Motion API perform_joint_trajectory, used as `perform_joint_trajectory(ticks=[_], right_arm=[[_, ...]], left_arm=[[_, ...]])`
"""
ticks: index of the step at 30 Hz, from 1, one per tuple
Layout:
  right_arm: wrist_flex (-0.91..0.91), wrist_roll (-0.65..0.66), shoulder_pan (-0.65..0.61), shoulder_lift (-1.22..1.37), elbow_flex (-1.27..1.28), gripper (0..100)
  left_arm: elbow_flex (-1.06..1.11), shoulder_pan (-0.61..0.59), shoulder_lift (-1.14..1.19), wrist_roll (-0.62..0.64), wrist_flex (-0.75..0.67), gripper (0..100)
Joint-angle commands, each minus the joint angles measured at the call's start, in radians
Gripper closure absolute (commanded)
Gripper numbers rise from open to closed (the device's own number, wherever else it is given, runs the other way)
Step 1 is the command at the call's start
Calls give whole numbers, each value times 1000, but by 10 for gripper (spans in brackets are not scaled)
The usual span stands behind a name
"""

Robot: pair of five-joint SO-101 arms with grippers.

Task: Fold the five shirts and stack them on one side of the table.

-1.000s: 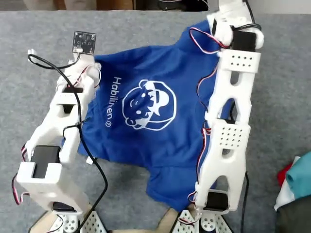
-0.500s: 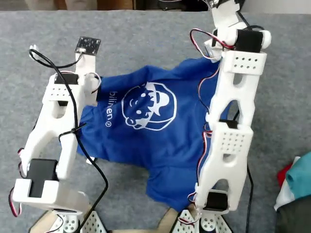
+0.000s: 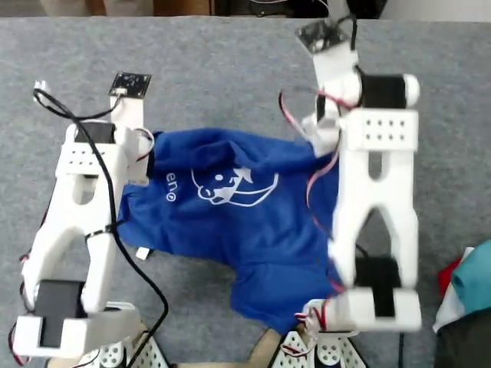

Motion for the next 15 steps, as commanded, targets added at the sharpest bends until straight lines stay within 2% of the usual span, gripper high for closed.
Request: perform_joint_trajectory(ticks=[1,7,15], right_arm=[[-48,-12,-15,-240,275,993],[-195,-2,-30,-472,733,992],[-204,190,-4,-556,943,992]], left_arm=[[66,11,-91,11,-5,981],[130,9,-119,6,-6,981],[129,3,-127,5,-6,981]])
